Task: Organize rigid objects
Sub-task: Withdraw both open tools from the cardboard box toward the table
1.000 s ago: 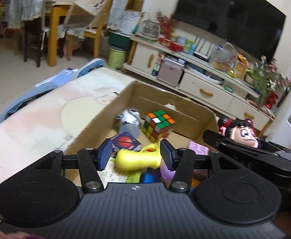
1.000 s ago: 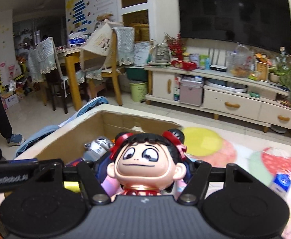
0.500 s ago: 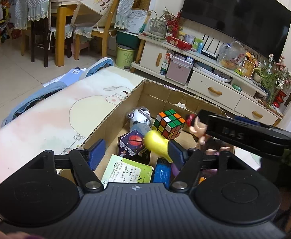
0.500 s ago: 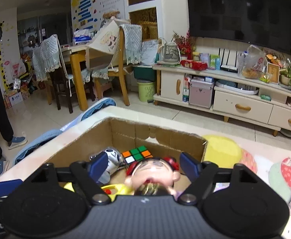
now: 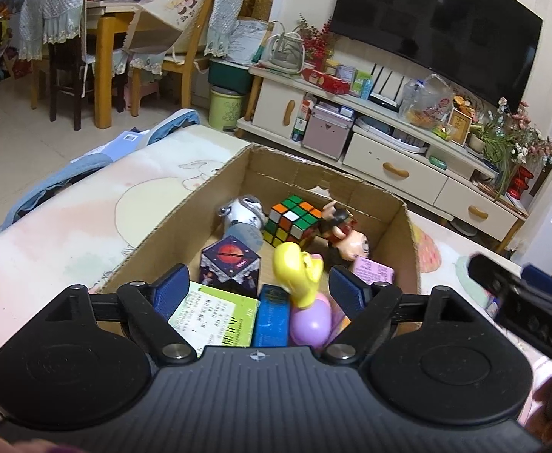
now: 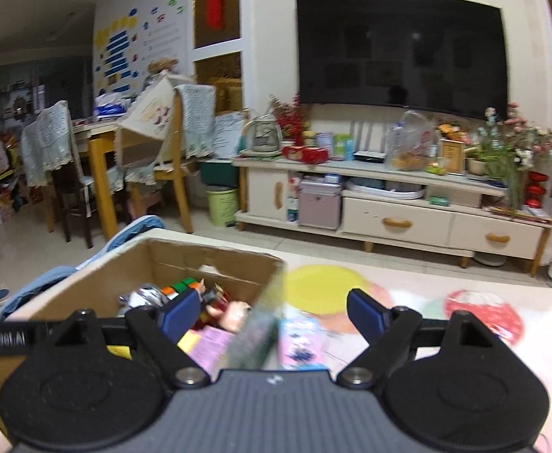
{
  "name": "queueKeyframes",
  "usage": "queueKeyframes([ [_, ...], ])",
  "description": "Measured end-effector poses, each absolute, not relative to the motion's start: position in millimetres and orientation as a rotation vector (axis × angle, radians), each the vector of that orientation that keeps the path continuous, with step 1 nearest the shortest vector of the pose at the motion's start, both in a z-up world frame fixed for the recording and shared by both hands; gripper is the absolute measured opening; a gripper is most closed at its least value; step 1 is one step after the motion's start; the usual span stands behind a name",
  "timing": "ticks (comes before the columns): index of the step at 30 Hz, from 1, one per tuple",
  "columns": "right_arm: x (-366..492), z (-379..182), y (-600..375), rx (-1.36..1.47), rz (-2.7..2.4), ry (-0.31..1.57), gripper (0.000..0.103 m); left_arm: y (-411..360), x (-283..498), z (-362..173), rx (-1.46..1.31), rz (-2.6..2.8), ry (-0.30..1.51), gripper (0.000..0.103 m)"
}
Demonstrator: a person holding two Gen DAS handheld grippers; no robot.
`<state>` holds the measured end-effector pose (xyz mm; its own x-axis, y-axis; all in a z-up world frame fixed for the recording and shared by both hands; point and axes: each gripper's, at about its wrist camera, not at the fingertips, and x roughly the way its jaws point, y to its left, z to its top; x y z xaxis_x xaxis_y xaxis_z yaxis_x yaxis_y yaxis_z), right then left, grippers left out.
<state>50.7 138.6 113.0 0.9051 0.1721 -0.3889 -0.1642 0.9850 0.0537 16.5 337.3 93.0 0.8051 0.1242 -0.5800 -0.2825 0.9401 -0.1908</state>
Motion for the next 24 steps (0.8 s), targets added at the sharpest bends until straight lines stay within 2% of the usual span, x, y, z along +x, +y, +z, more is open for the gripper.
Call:
queueKeyframes([
  [24,-34.3,73.6,86.4,0.02,0.054,0.427,0.086,300.9,-20.1,80.8,-0.145,0.096,0.553,0.103],
])
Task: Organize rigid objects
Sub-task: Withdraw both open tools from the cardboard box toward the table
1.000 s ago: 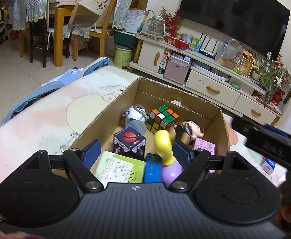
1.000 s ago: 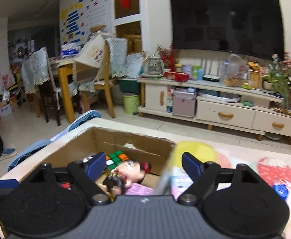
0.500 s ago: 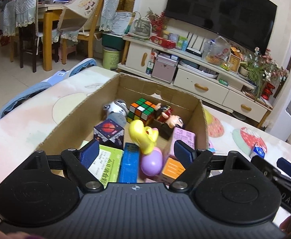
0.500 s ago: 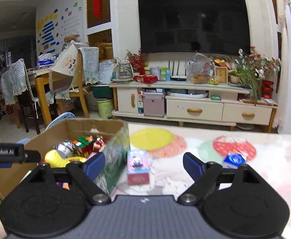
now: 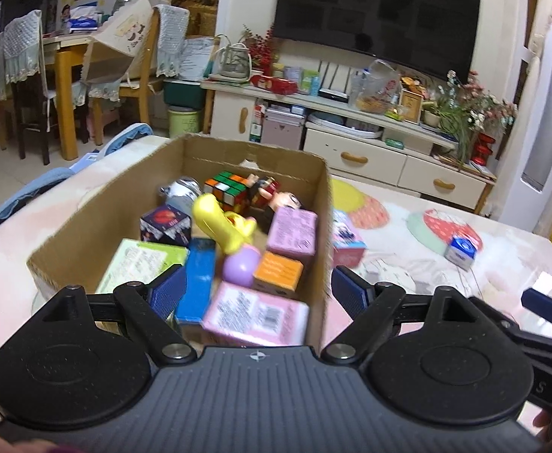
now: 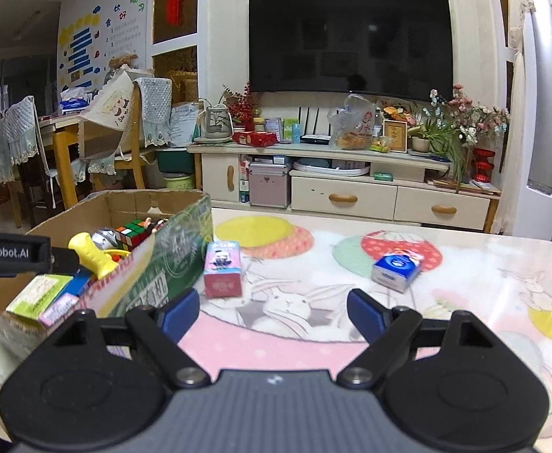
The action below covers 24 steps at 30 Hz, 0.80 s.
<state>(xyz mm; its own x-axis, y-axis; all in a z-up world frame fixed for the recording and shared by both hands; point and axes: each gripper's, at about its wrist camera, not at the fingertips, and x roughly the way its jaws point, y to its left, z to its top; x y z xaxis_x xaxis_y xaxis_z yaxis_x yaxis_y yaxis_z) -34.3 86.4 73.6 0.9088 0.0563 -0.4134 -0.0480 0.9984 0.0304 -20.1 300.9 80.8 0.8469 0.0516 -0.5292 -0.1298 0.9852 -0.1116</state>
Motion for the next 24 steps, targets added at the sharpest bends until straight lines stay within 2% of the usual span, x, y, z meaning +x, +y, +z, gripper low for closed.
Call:
queueKeyframes([
  [24,-69.2,43.2,23.3,0.033,-0.051,0.445,0.086,276.9,-42.4,72.2,-0.053,0.025,0.52,0.103],
])
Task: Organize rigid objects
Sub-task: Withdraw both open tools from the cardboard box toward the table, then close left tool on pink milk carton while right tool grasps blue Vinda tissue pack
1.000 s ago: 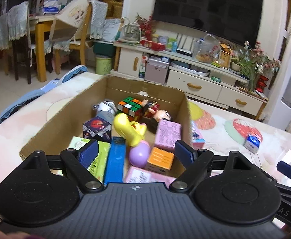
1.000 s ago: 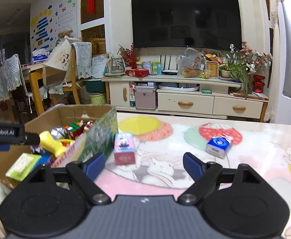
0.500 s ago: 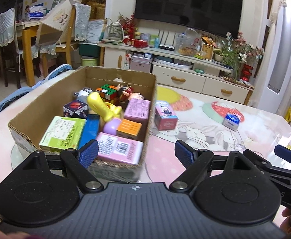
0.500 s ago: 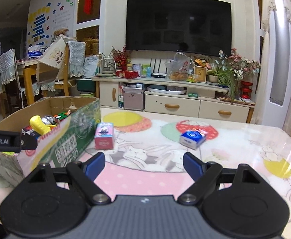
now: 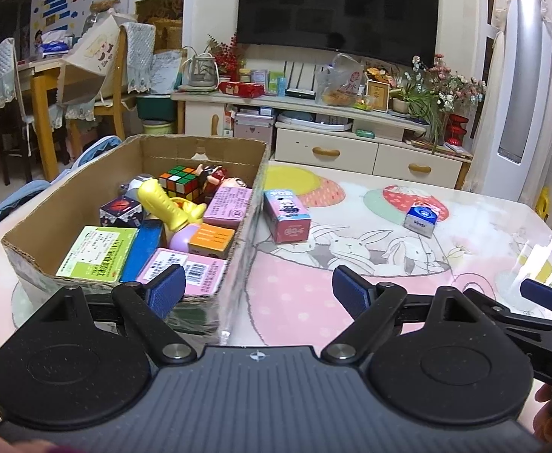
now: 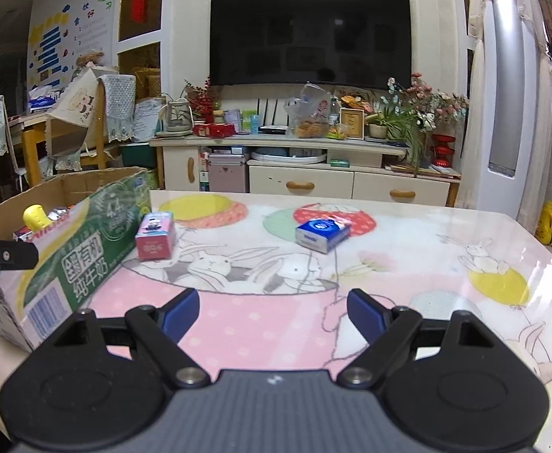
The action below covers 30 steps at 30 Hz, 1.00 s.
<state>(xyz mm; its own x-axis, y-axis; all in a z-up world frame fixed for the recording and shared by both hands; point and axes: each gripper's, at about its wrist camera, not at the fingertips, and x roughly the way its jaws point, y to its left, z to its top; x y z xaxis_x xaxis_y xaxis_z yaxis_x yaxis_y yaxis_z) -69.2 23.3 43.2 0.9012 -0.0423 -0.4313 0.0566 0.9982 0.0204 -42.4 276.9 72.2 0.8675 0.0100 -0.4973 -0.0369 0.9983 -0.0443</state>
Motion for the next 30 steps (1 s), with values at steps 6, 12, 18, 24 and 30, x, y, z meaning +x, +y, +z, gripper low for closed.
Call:
queueKeyframes([
  [6,-66.7,33.5,6.0,0.052,-0.069,0.458,0.086,273.3,-44.1,70.6,-0.016,0.016,0.491,0.103],
  [12,-58.8,26.4,-10.0,0.075,-0.083,0.478,0.086,268.4,-43.8,66.4,0.021,-0.016,0.484,0.103],
  [18,-47.6,23.2,-20.7,0.088,-0.096,0.486,0.086,264.8,-40.6,60.4,0.059,-0.049,0.495,0.103],
  [24,-29.6,18.2,-34.6,0.104,-0.127,0.497,0.086,264.0,-35.3,54.9,0.082,-0.071,0.519,0.103],
  [30,-3.7,12.2,-50.8,0.156,-0.154,0.514,0.087,257.6,-26.8,52.5,0.109,-0.071,0.524,0.103],
])
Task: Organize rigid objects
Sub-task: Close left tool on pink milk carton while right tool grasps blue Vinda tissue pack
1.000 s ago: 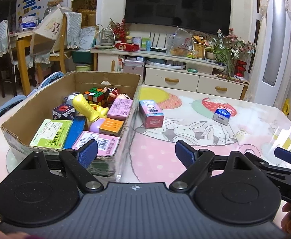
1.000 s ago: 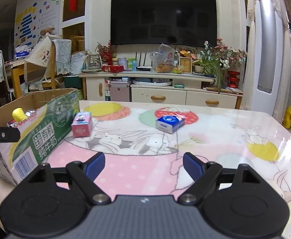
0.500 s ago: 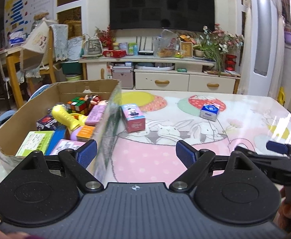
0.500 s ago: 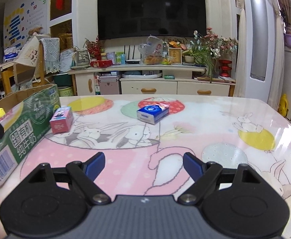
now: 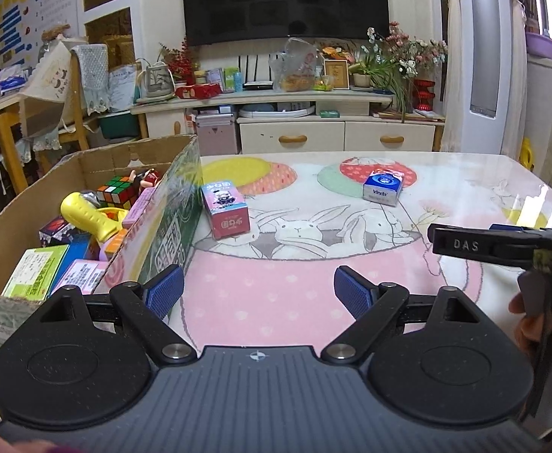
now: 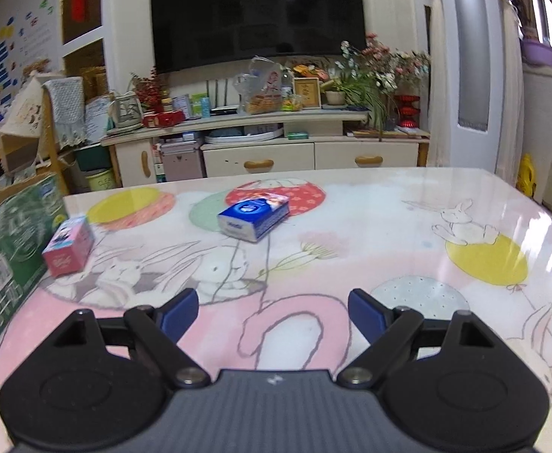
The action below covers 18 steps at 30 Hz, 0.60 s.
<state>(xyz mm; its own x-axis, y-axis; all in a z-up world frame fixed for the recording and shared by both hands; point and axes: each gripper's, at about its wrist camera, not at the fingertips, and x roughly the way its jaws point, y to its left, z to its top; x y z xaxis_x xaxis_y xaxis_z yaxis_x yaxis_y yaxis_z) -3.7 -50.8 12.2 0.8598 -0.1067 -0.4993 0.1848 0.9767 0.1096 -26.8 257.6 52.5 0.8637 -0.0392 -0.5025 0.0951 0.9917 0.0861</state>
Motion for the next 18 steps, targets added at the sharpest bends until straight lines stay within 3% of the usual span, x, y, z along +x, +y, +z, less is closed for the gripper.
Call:
queueKeyframes([
  [18,92.6,-3.8,-62.0,0.109,-0.096,0.566,0.092,211.2,78.5,19.7,0.075,0.105,0.571,0.103],
])
